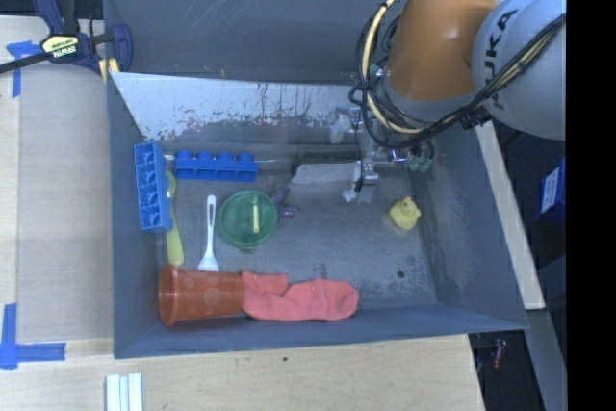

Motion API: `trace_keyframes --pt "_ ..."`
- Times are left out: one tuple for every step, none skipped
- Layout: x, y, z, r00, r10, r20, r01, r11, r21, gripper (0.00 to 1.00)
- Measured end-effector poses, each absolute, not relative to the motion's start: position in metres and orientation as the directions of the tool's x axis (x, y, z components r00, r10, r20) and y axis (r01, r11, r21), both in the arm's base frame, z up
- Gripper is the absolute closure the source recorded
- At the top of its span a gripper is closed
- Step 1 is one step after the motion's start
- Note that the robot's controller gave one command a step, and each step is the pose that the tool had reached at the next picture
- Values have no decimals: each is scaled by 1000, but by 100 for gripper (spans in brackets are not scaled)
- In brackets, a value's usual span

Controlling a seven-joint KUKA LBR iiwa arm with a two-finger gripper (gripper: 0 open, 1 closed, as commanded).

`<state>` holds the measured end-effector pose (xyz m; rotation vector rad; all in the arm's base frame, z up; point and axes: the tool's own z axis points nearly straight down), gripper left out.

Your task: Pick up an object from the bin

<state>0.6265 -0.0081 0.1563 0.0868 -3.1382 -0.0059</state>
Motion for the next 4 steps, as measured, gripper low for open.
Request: trace_keyframes --pt "625 11 146 -999 -38 -15 -38 999 -5 0" --pt "628 -31 155 -999 -53 -11 -53 999 -4 0" --pt "620 -30 66 -1000 -16 -8 -16 1000 -1 0" --pt "627 -27 71 -999 -20 -27 -20 1000 -3 100"
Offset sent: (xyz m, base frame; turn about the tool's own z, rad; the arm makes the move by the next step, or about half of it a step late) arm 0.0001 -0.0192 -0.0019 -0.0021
